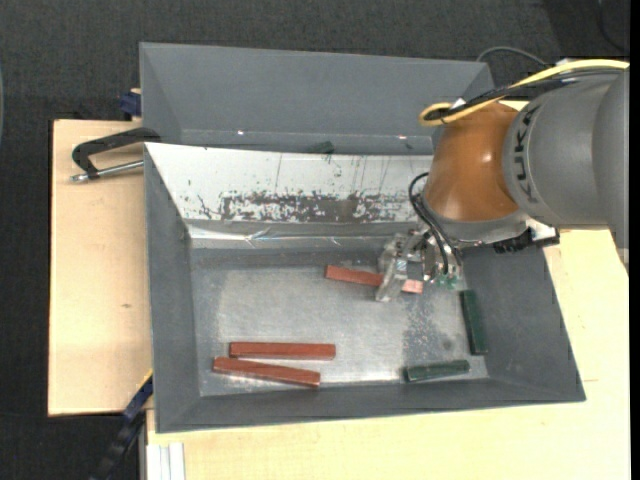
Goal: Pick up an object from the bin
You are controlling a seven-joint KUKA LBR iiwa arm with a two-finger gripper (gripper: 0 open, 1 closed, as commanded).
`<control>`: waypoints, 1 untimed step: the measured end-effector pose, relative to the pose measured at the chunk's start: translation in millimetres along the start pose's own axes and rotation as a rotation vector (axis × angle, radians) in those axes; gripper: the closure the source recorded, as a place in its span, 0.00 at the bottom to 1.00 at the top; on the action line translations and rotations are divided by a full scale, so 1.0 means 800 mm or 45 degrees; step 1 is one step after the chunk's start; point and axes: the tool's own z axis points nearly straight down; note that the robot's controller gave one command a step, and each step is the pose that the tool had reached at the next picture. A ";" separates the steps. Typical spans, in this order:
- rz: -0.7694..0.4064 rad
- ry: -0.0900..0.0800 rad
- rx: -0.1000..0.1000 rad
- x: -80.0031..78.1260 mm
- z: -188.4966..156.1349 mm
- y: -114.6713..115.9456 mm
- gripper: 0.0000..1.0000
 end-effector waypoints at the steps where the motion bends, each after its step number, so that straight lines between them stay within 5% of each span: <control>1: -0.001 0.000 0.000 0.000 0.000 0.000 1.00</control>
Offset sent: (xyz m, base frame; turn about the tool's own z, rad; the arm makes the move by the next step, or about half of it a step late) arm -0.0026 -0.0237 0.1455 -0.0584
